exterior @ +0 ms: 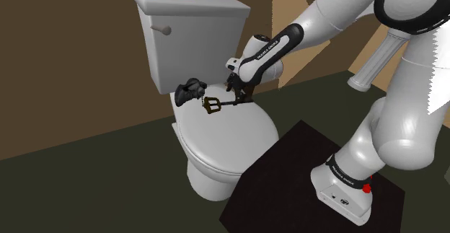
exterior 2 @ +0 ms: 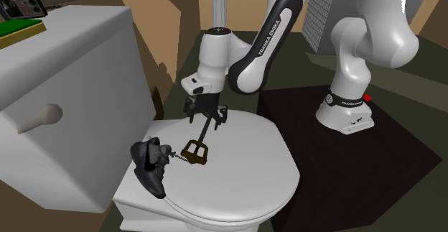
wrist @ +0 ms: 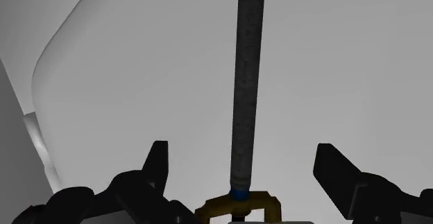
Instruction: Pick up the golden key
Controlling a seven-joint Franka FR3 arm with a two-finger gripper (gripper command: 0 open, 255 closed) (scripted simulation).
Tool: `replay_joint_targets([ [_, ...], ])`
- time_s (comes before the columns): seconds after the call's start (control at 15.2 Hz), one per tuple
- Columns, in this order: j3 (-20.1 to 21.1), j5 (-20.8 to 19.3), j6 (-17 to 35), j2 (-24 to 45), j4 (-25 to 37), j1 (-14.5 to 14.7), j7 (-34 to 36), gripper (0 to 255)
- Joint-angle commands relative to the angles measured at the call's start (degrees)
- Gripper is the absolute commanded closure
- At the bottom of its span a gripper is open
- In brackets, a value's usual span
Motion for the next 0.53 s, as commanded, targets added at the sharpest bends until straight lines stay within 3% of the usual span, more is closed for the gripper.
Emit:
replay_joint_targets([
  [0.0,0.96,0.93,1.36,1.60,0.28,-0.65,-1.13,0],
  [0.4,3.10,2.94,4.33,5.23,0.98,-2.36,-2.80,0],
  [0.46,3.09,2.93,4.36,5.19,0.92,-2.30,-2.74,255],
])
